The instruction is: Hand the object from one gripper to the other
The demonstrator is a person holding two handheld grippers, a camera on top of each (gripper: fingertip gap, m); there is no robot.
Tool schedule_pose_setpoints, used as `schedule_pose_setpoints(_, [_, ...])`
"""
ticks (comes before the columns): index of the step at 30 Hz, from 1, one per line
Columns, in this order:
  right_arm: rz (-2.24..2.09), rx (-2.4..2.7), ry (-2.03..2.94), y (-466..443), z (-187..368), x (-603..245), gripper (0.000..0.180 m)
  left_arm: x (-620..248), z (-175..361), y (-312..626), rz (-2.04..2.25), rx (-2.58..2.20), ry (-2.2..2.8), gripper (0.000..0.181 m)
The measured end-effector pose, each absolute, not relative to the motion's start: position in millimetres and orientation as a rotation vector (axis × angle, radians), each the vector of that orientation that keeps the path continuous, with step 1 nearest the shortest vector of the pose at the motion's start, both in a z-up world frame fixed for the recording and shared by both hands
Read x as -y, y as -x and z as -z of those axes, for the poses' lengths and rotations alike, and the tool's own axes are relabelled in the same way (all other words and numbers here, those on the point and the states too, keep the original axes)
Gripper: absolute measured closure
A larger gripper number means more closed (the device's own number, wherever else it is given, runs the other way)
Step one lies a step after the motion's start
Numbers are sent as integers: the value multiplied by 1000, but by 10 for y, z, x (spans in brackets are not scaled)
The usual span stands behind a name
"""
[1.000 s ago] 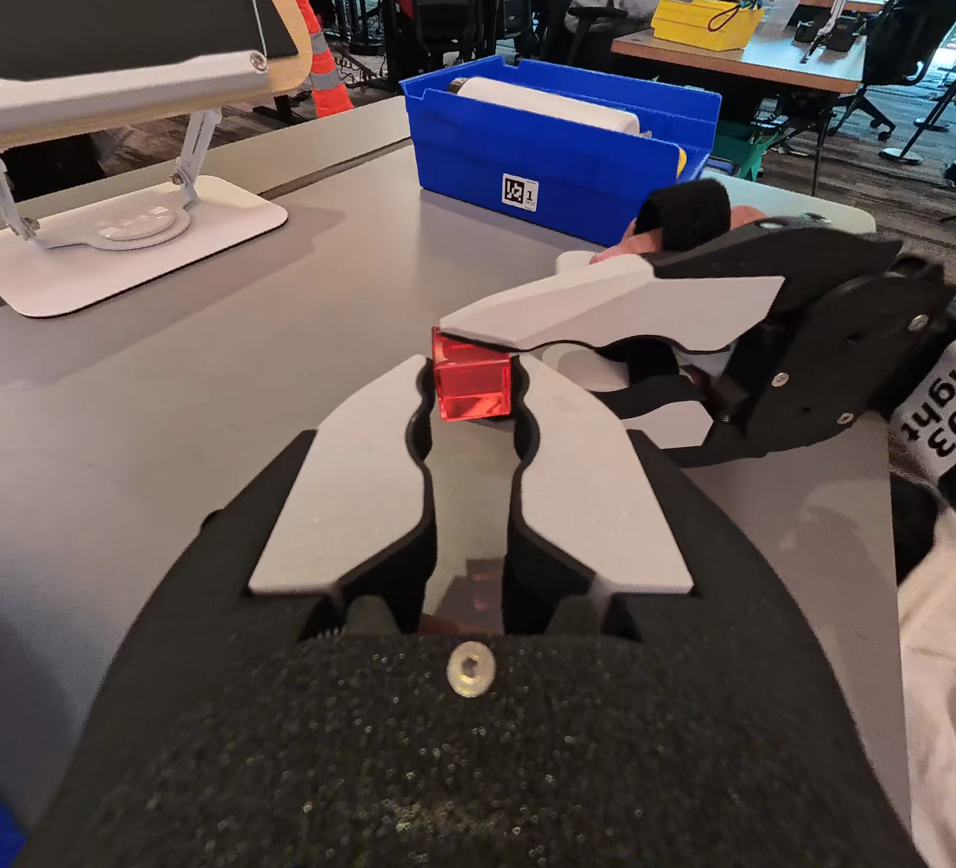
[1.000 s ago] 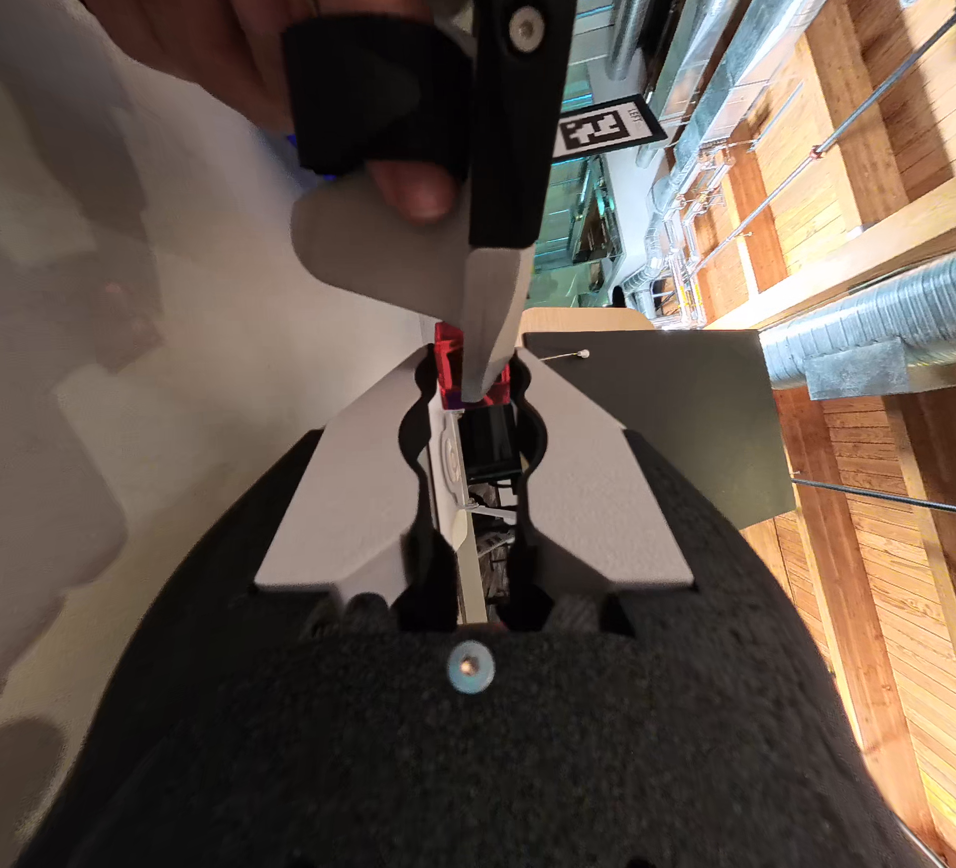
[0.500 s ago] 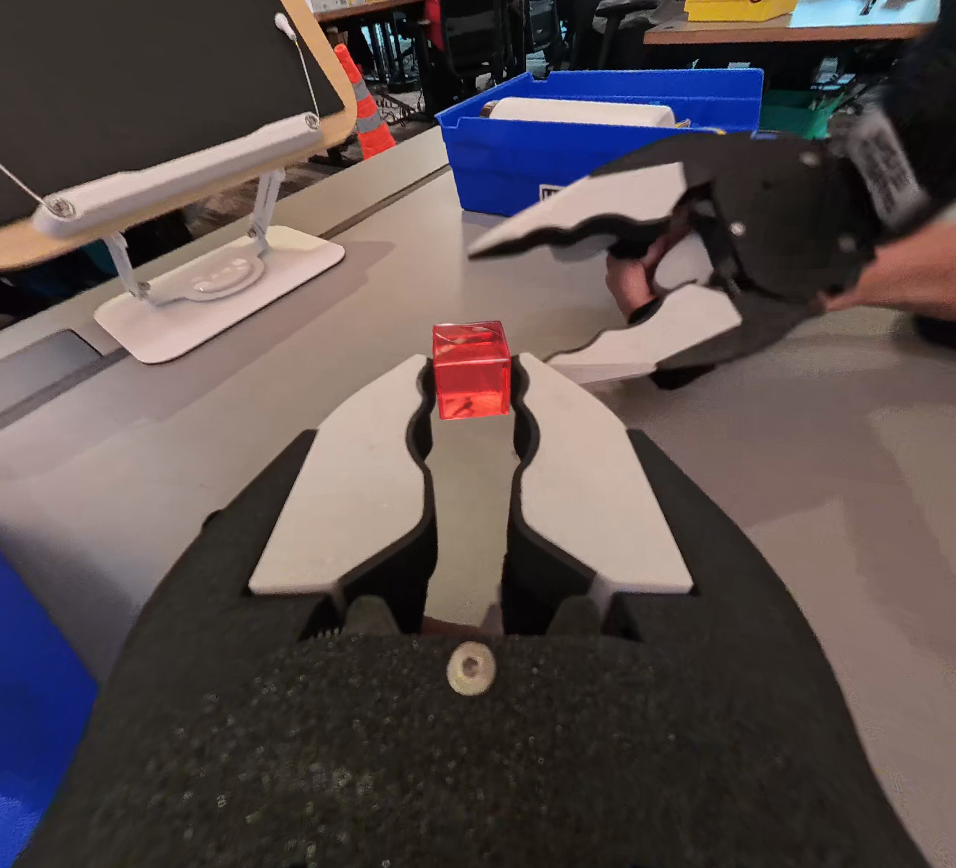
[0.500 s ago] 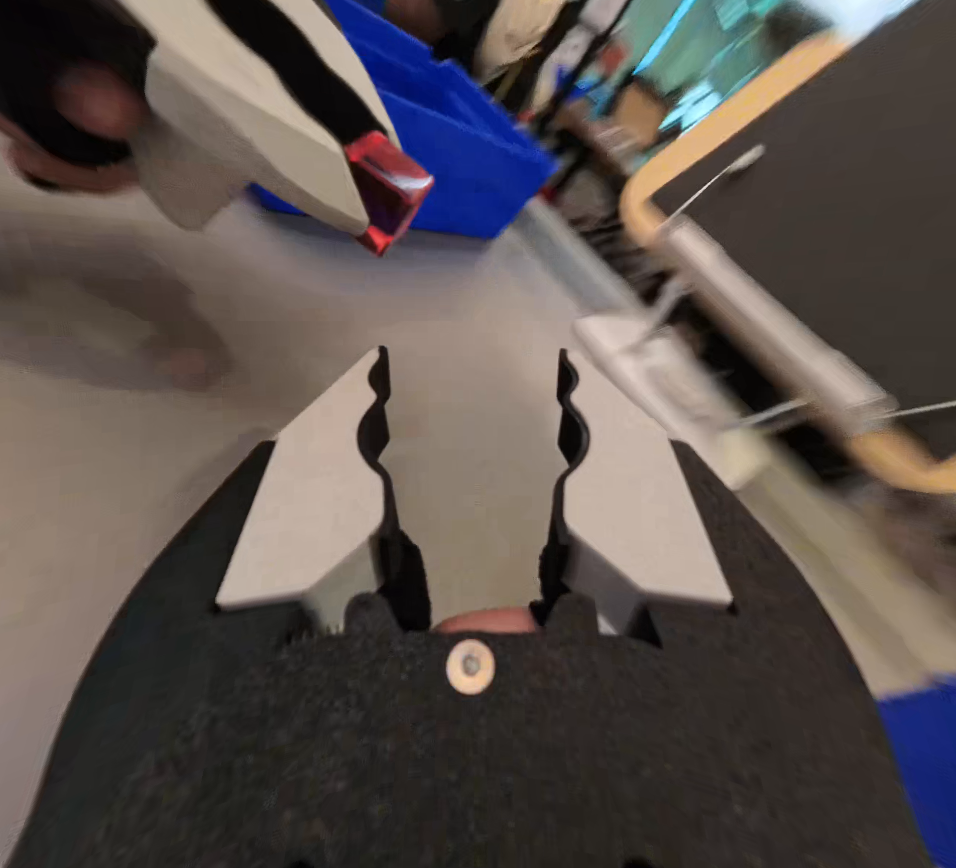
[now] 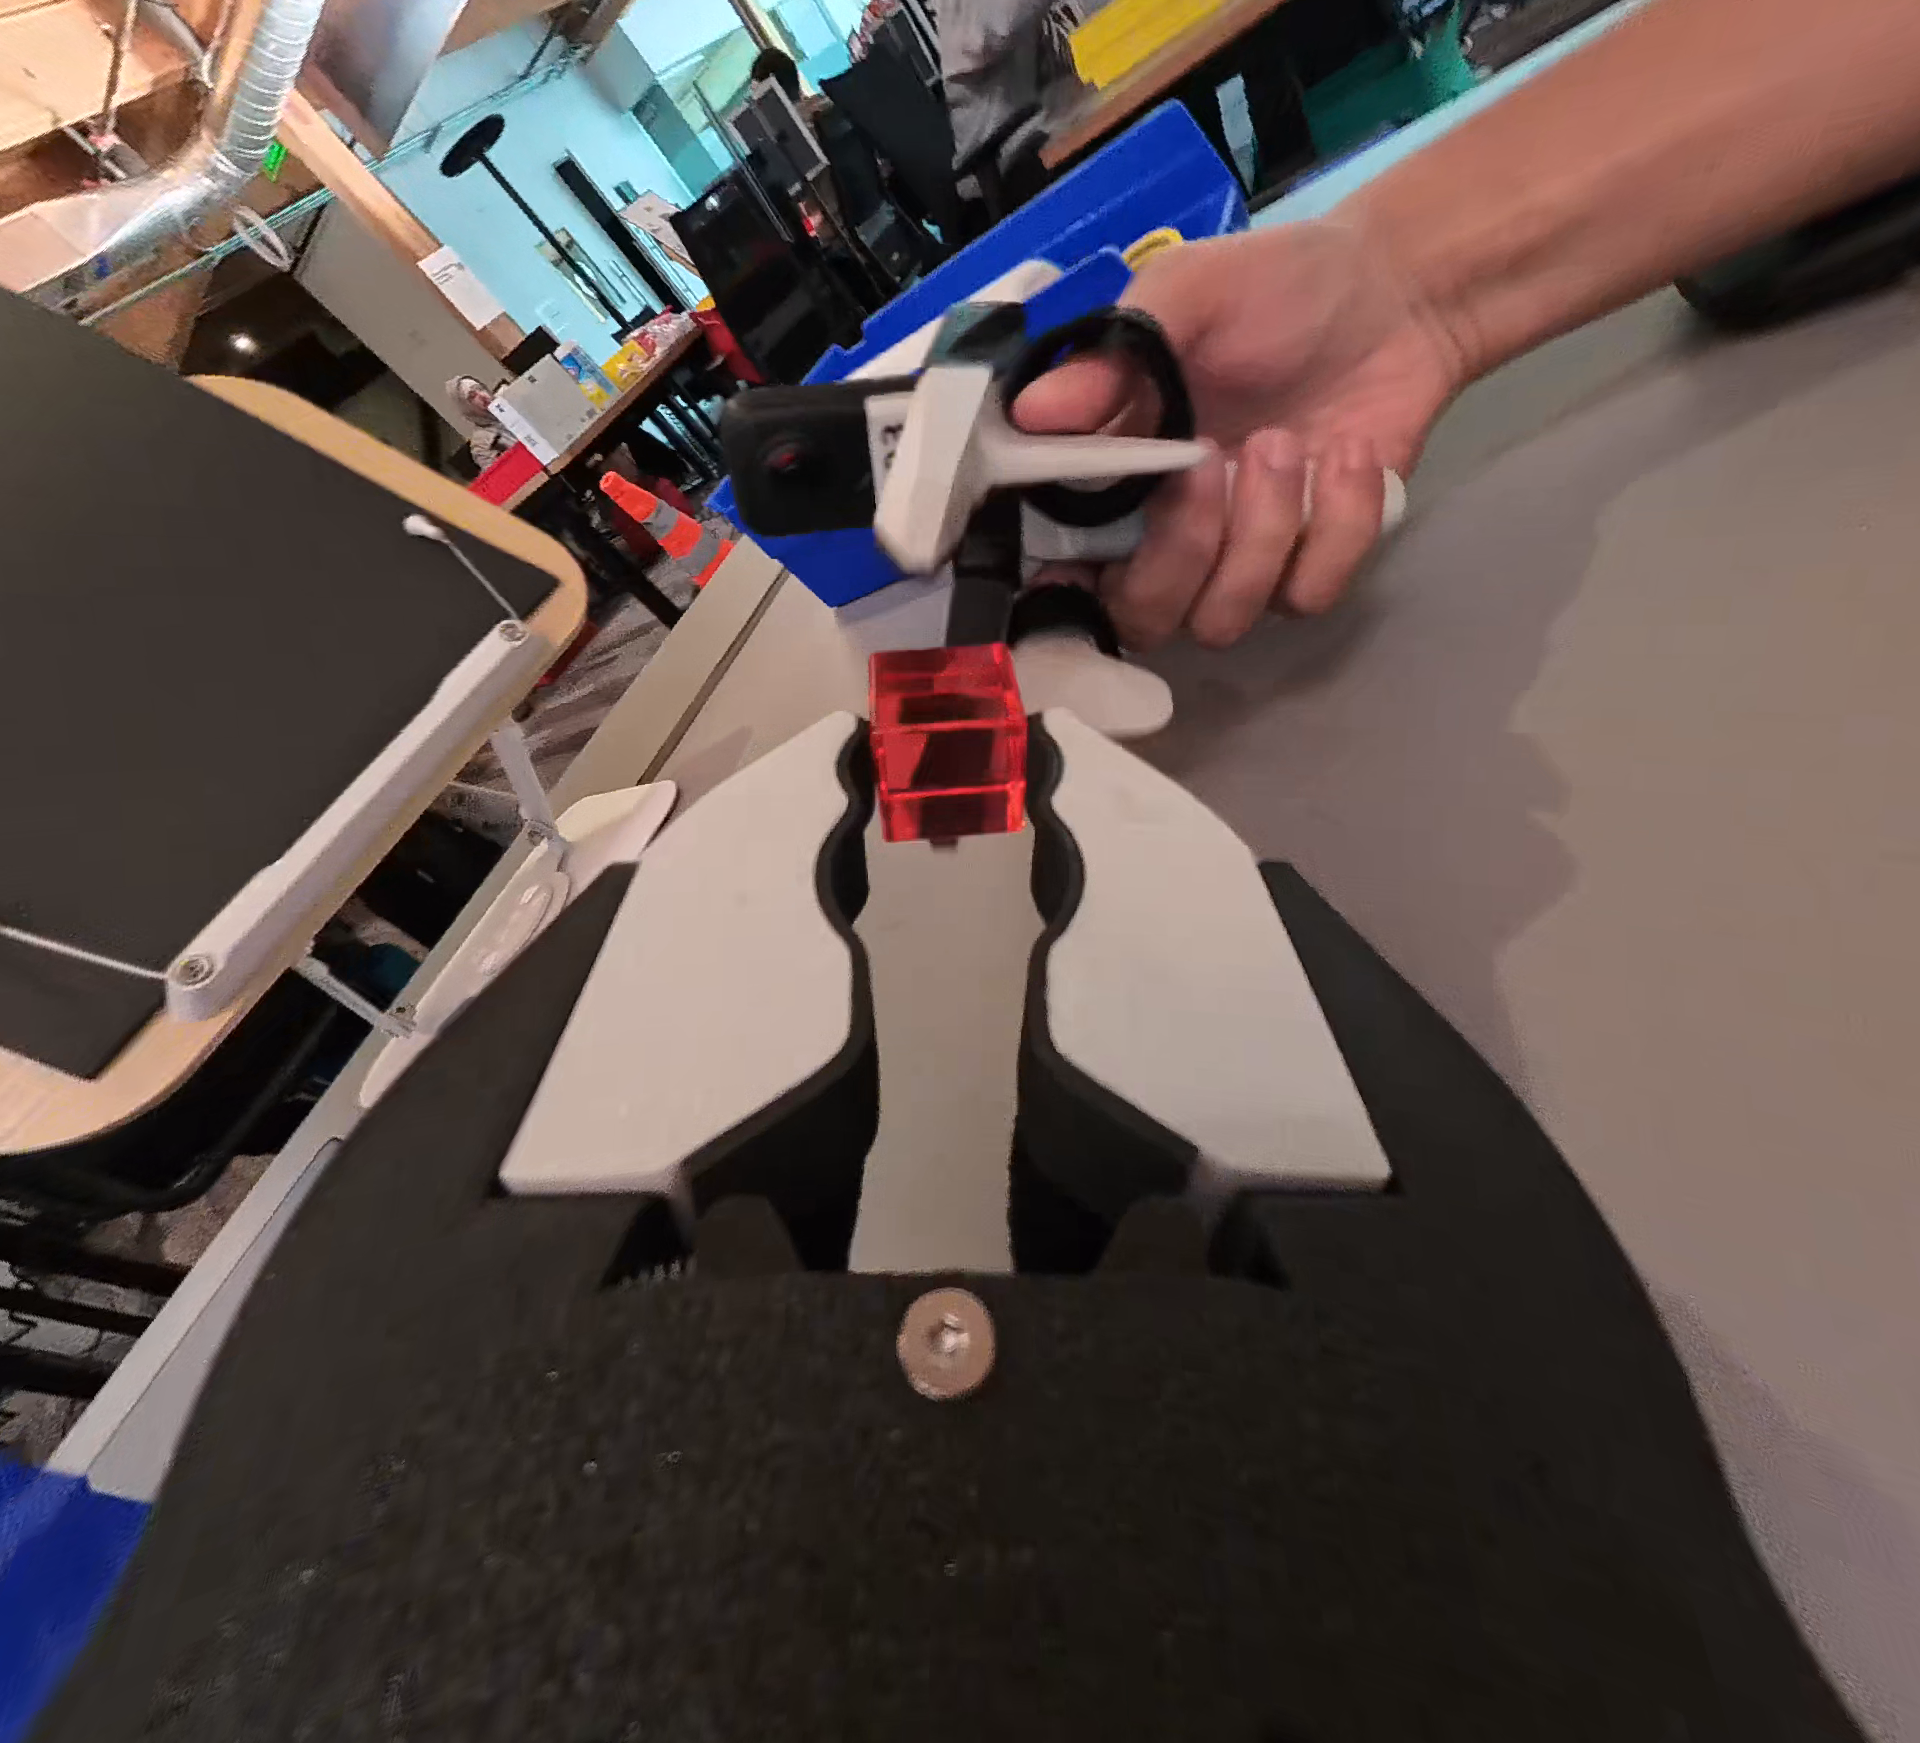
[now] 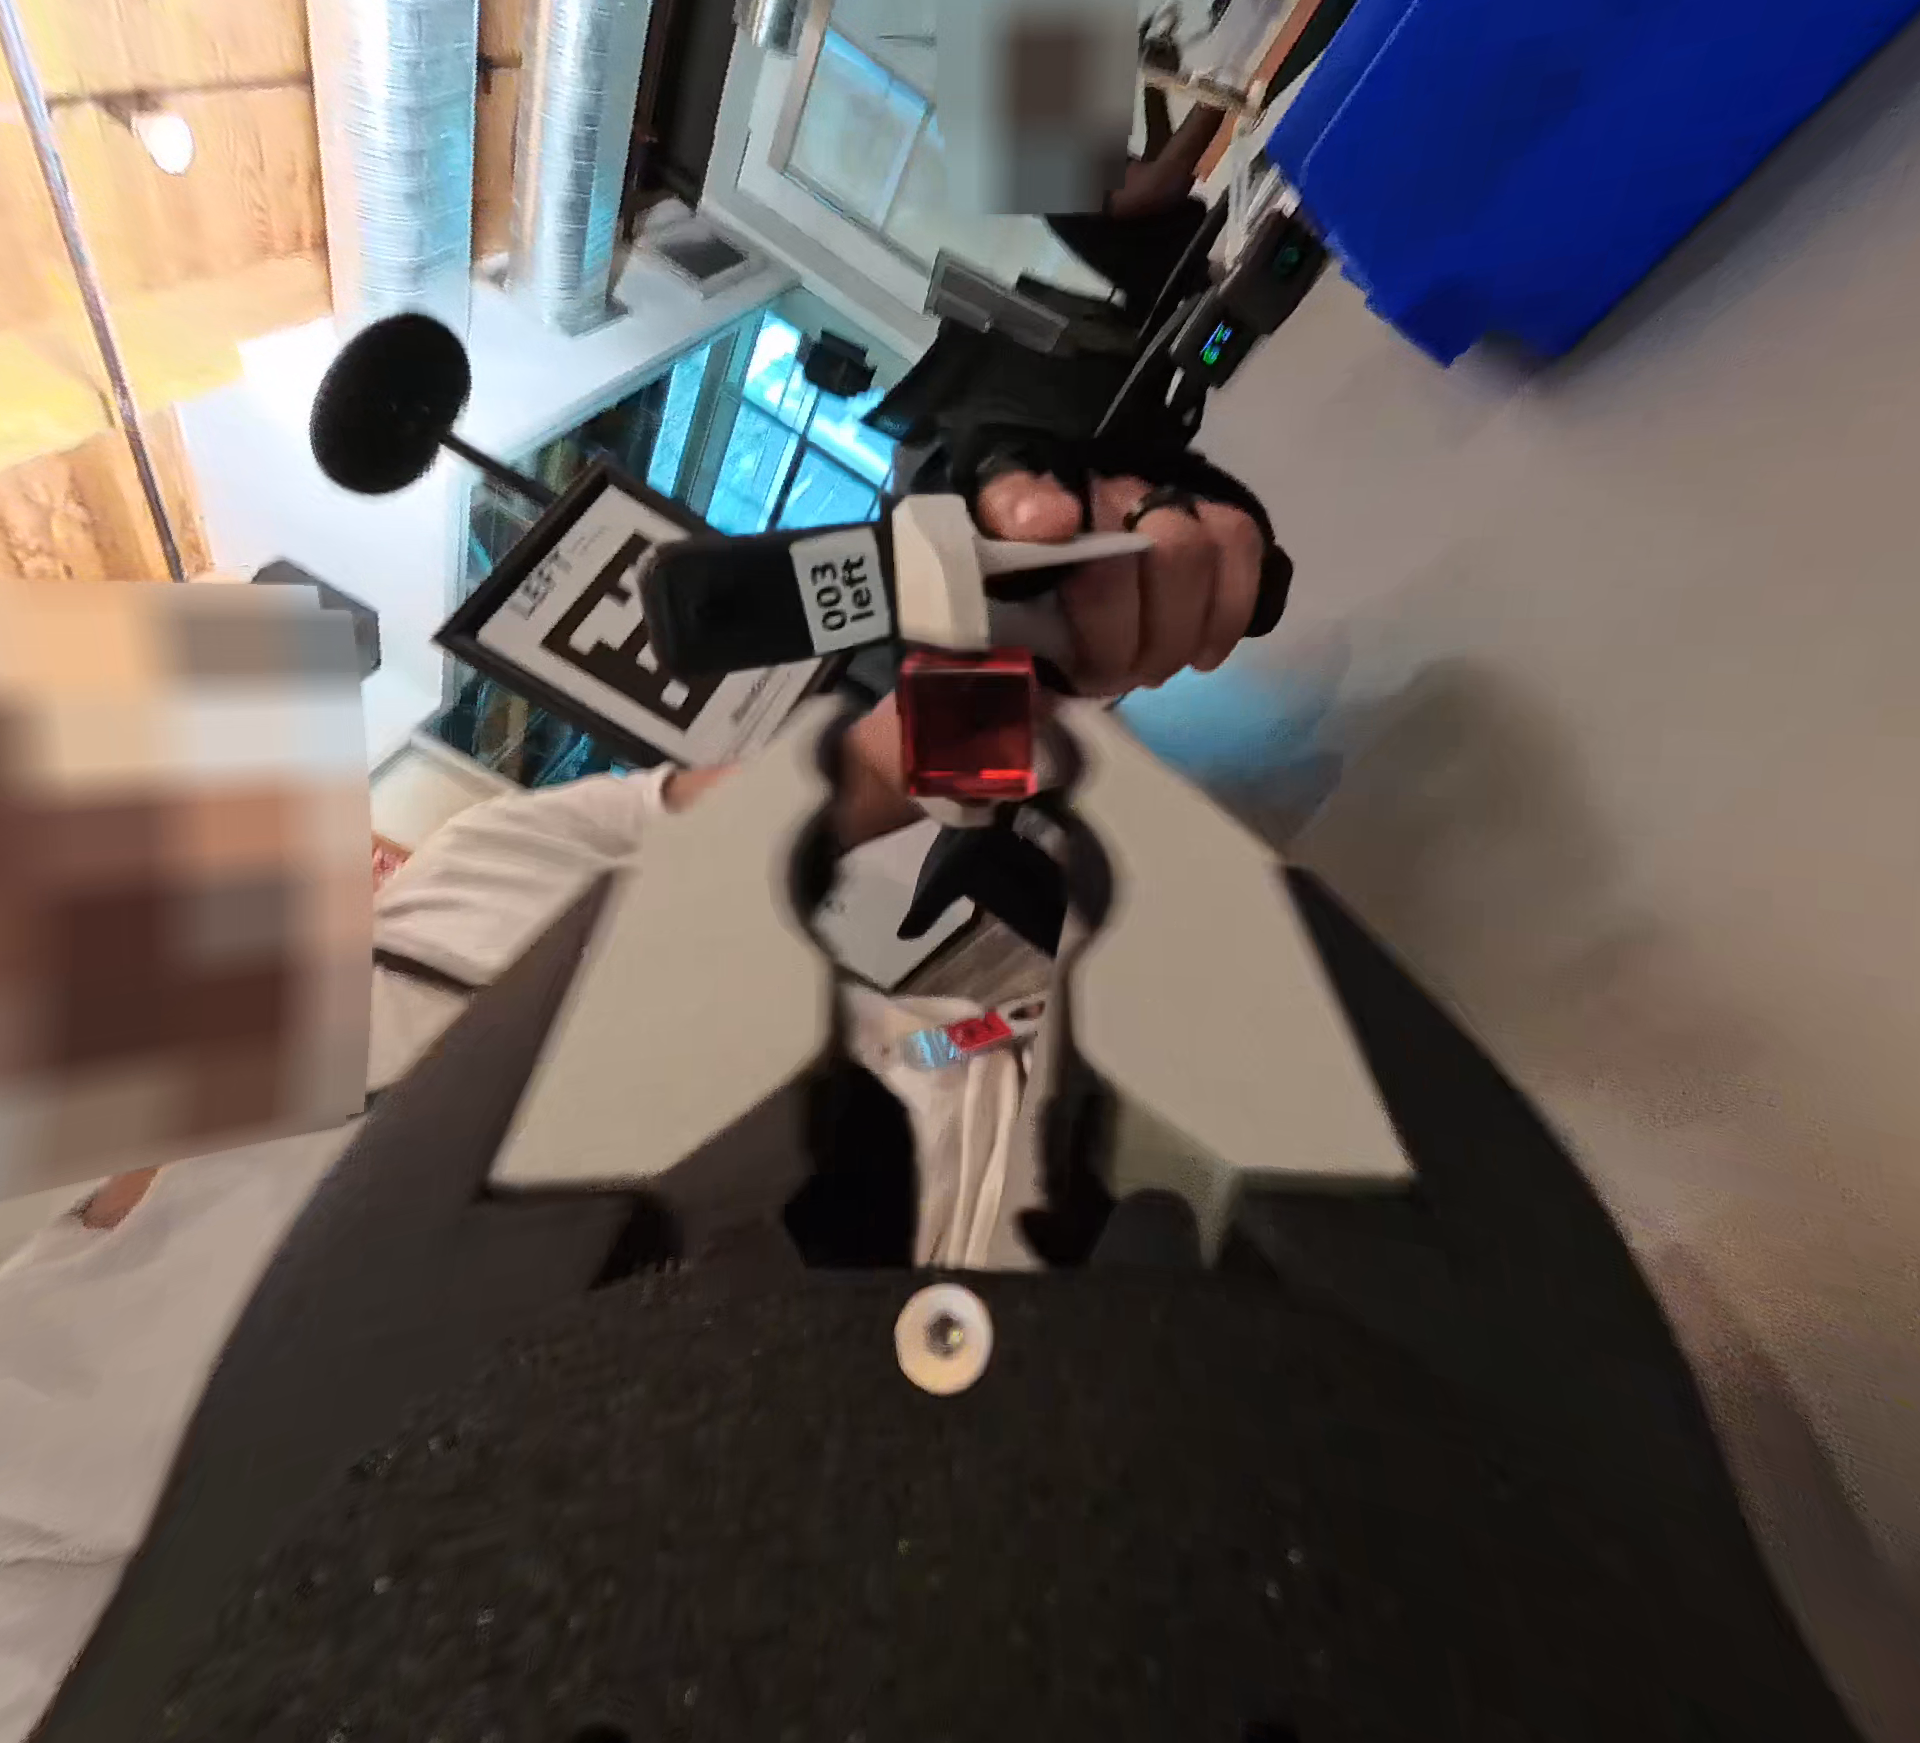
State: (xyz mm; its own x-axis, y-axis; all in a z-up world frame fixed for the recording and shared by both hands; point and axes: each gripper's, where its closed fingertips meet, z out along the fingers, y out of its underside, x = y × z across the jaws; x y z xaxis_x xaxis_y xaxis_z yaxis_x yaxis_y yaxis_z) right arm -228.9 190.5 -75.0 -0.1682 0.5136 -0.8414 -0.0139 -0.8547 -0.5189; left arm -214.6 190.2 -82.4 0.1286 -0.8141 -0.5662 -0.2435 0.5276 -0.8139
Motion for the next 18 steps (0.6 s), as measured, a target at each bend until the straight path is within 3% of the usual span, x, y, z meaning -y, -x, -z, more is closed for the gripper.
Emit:
schedule_pose_setpoints(2, [-2017,650,1811,2277,822,-1876,155,-1880,876,2125,514,-1446,984,154])
schedule_pose_setpoints(8, [-1914,671,1861,2243,875,-1910,155,-1901,924,2147,478,-1424,1067,154])
schedule_pose_setpoints(11, [-1649,683,1945,2107,875,-2075,155,-1922,833,2251,577,-1318,1169,148])
schedule_pose_setpoints(15, [-1364,590,1777,1634,-95,-2428,155,-2077,861,2374,760,-1129,1458,138])
schedule_pose_setpoints(18, [-898,491,1649,758,-979,-2692,154,-2006,1012,2501,944,-1018,1679,133])
